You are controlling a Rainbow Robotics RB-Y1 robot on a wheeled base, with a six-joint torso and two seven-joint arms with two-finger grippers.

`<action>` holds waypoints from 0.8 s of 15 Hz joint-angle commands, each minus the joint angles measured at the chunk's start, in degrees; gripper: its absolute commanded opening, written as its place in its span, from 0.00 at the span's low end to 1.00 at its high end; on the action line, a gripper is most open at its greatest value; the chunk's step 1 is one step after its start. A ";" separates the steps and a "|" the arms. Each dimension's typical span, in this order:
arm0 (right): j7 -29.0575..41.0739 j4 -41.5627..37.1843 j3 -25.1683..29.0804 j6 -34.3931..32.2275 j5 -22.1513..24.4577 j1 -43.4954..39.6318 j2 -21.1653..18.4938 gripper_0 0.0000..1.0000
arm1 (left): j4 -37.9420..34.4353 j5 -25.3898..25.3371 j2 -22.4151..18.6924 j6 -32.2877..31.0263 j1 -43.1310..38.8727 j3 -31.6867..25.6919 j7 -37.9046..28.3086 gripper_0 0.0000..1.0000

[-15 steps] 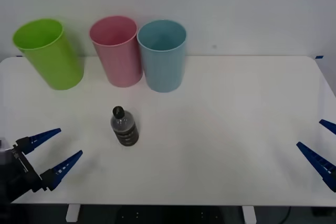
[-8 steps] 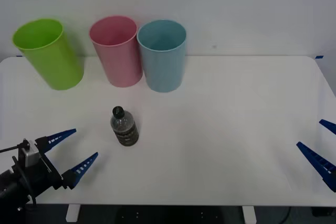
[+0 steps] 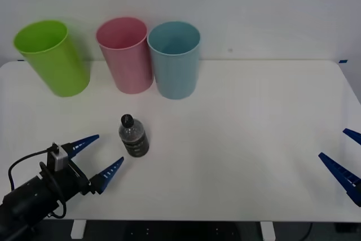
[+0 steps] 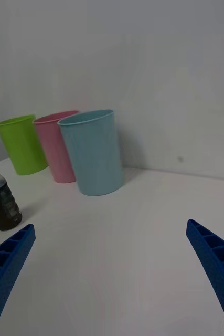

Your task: Grasp the object on the table and drop it into the matching bin: aluminum can to the light blue bin, PET bottle to the pink bin.

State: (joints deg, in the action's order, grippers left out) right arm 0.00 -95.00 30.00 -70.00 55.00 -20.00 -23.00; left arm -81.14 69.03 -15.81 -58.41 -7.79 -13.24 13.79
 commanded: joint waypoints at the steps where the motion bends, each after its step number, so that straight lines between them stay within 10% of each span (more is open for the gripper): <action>1: 0.00 0.00 0.00 0.00 0.00 0.00 0.00 1.00 | 0.01 3.30 3.24 0.23 1.19 -0.65 -0.08 1.00; 12: 0.00 0.00 0.00 0.00 0.00 0.00 0.00 1.00 | 7.22 7.87 7.28 1.28 9.19 -0.29 0.89 1.00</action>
State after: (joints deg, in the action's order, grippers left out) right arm 0.00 -95.00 30.00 -70.00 55.00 -20.00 -23.00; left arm -74.89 76.90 -8.52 -57.06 0.55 -13.65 14.56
